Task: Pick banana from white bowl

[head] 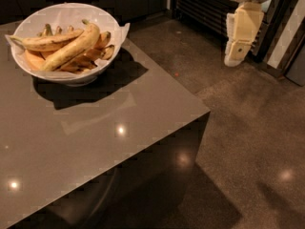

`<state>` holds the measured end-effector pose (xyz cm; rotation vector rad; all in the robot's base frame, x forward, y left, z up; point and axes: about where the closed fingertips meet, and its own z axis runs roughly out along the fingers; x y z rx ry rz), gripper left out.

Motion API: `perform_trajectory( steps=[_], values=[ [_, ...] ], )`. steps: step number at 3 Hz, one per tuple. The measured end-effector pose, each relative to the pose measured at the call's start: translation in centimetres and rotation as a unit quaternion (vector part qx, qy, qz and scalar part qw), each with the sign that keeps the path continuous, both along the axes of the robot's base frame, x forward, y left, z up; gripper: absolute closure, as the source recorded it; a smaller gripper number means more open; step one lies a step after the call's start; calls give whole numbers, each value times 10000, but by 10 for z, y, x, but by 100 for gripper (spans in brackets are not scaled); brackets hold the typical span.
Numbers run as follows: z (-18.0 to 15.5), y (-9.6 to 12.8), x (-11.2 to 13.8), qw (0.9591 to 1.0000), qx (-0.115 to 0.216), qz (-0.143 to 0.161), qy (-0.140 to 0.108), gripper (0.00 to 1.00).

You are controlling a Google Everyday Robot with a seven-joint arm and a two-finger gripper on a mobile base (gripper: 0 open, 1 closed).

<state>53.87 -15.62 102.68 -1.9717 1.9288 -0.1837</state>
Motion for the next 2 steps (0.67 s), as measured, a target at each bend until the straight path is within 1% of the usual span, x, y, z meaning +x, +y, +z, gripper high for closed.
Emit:
perform_trajectory(
  steps=[1,2],
  values=[
    [8,29,25,9988,-116,431,-200,0],
    [10,34,30,9985,-74,451,-294,0]
  ],
)
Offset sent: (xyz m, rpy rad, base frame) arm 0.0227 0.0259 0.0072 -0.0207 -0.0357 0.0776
